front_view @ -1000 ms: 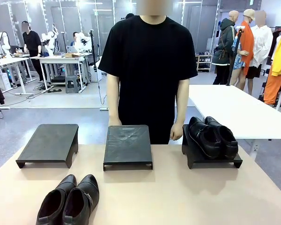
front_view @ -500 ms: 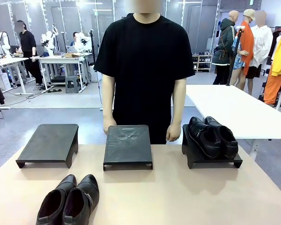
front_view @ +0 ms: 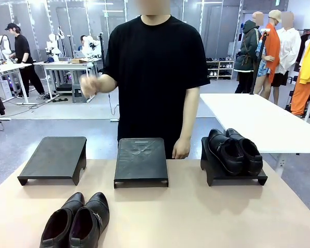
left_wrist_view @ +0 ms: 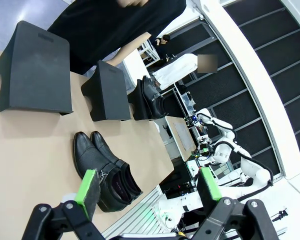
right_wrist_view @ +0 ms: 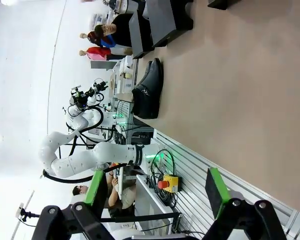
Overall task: Place the shoes on the stand as instructed by the person.
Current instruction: Pick up another pair of Shoes and place it on the Shoes Stand indicated by the person.
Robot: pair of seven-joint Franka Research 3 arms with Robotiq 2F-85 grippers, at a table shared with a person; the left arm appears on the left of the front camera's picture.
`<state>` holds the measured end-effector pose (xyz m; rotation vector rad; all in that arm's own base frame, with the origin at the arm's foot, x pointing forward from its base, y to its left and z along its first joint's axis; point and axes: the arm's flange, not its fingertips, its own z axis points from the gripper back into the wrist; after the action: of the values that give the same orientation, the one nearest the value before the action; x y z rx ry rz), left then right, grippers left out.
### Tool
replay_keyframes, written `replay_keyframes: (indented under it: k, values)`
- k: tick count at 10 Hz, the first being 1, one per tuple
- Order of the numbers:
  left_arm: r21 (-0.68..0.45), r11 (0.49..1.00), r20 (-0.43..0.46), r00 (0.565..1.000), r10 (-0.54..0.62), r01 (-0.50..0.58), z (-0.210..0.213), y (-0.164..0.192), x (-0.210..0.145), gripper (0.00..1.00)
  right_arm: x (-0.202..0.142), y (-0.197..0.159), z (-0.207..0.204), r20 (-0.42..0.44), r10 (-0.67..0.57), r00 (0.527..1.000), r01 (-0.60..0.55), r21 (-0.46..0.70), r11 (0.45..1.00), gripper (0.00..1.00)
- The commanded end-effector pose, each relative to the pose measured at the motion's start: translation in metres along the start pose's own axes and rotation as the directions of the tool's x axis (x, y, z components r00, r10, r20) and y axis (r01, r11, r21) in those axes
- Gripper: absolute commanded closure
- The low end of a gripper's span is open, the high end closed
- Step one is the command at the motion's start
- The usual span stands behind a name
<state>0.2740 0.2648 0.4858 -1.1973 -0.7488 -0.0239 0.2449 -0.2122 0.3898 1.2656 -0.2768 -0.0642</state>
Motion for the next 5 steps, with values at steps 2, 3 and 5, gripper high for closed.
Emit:
replay_keyframes:
  k: [2,3,5]
  values:
    - [-0.008,1.000,-0.009,1.000,-0.013,0.013,0.0025,-0.0016,0.0002,0.00,-0.0025,0.0018,0.0015,-0.010,0.025,1.000,-0.025,0.000,1.000,0.00]
    - [-0.008,1.000,-0.009,1.000,-0.013,0.013,0.0025,-0.0016,0.0002,0.00,-0.0025,0.0018,0.0015,-0.010,0.025,1.000,-0.025,0.000,1.000,0.00]
    - [-0.008,1.000,-0.009,1.000,-0.013,0.013,0.0025,-0.0016,0.0002,0.00,-0.0025,0.0018,0.0015,-0.010,0.025,1.000,-0.025,0.000,1.000,0.00]
